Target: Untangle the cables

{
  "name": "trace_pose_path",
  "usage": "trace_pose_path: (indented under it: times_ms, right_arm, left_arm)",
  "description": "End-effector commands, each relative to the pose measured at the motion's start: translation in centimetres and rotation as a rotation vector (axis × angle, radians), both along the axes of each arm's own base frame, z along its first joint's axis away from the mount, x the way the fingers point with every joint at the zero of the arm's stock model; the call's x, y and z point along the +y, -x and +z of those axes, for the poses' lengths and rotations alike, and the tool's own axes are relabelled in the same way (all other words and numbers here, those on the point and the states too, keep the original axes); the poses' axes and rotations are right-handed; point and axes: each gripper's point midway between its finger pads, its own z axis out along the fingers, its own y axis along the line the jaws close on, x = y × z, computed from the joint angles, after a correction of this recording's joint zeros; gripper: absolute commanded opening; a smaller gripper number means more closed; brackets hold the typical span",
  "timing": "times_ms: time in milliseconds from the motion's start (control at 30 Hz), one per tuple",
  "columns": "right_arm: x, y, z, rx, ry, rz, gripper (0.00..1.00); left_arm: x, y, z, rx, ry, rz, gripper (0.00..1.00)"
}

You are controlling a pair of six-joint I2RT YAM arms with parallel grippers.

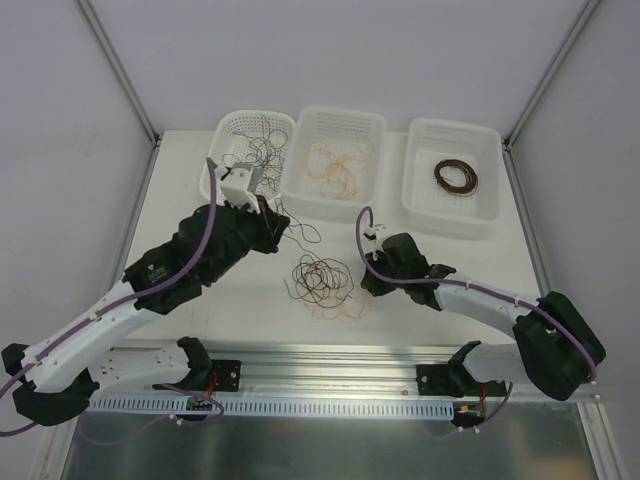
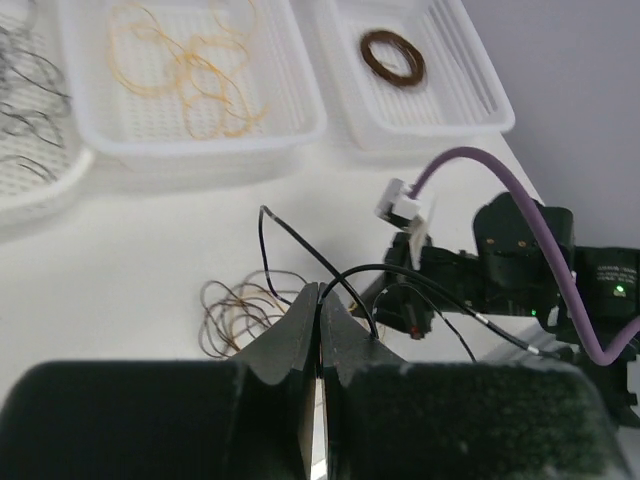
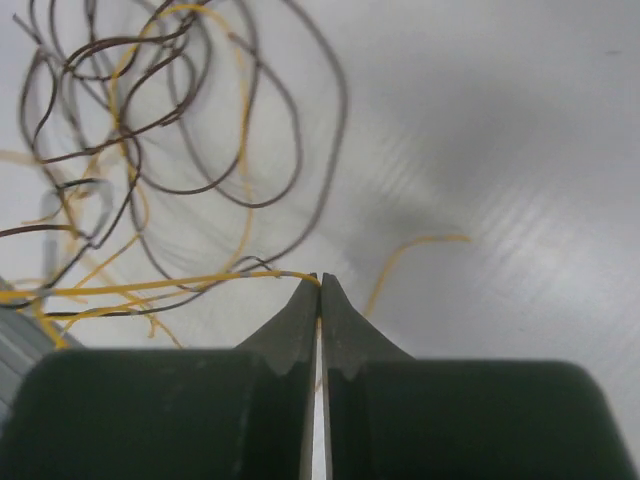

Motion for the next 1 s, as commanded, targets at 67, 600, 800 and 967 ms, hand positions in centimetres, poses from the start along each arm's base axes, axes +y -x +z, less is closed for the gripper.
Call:
trace_pose_path:
  times_ms: [67, 600, 800, 967]
  right_arm:
    - [-5.9, -2.7, 1.6, -0.016, 0.011, -0.28, 0.01]
    - [-14.4, -2.8, 3.4, 0.024, 0.094, -0.594, 0.01]
    - [-17.0, -2.4, 3.0, 0.026, 0.15, -0.691, 0.01]
    - [-17.1, -2.2, 3.0, 0.034, 0.083, -0.711, 0.01]
  left_arm:
    - [8.7, -0.5, 8.0, -0.191, -0.091, 0.25, 0.0]
    - [22.9, 2.1, 20.5, -0.448, -0.218, 0.697, 0.0]
    - [24.8, 2.0, 20.9, -0.476, -0.384, 0.803, 0.0]
    - [23.0, 0.9, 19.2, -0.477, -0.362, 0.771, 0.0]
